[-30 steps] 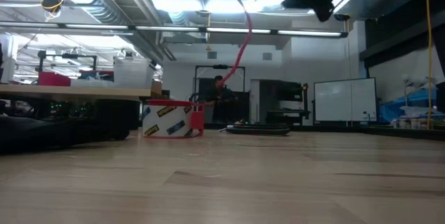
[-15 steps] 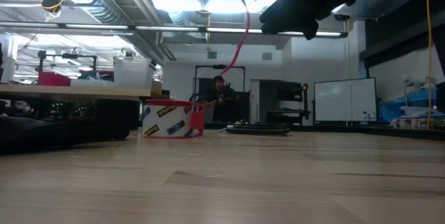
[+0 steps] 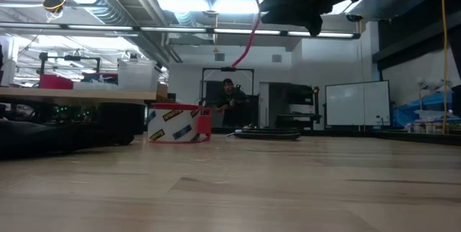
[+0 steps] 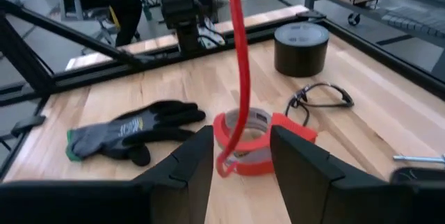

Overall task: Coil cords
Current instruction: Coil the red wire onto the spool

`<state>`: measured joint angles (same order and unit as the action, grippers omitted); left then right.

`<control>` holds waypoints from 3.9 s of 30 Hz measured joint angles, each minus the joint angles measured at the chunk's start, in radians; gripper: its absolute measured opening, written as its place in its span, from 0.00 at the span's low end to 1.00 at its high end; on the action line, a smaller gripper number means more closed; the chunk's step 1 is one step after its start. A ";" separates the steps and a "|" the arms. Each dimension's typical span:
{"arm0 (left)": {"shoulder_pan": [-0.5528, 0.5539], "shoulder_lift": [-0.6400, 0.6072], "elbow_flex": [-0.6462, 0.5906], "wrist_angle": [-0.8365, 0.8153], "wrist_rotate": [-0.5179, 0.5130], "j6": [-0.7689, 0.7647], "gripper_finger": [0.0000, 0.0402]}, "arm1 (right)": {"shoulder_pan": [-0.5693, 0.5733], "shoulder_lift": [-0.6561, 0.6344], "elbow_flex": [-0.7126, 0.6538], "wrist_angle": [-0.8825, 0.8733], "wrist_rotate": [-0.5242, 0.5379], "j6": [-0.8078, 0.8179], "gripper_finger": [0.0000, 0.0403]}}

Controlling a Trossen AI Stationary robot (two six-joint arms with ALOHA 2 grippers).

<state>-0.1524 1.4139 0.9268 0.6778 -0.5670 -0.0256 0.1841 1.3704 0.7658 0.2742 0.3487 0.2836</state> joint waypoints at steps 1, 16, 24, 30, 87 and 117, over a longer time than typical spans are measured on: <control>0.000 0.000 0.000 0.002 0.000 0.002 0.00 | 0.000 0.008 0.000 0.019 0.000 0.000 0.37; 0.000 0.000 0.000 0.015 0.001 0.001 0.00 | -0.001 0.056 0.000 0.065 0.001 0.000 0.22; 0.000 0.000 0.000 0.011 0.001 0.000 0.00 | -0.001 0.054 0.000 0.018 0.011 -0.026 0.05; -0.009 0.000 0.000 -0.017 0.001 0.000 0.00 | -0.001 0.028 0.000 -0.089 0.058 -0.027 0.02; -0.038 0.032 0.000 -0.437 -0.037 -0.292 0.00 | -0.002 -0.377 0.000 -0.387 0.263 0.000 0.02; 0.031 0.103 0.000 -0.393 -0.091 -0.318 0.00 | -0.001 -0.260 0.000 -0.209 -0.029 0.162 0.02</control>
<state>-0.1215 1.5166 0.9272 0.2845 -0.6582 -0.3438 0.1828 1.1105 0.7658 0.0651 0.3194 0.4455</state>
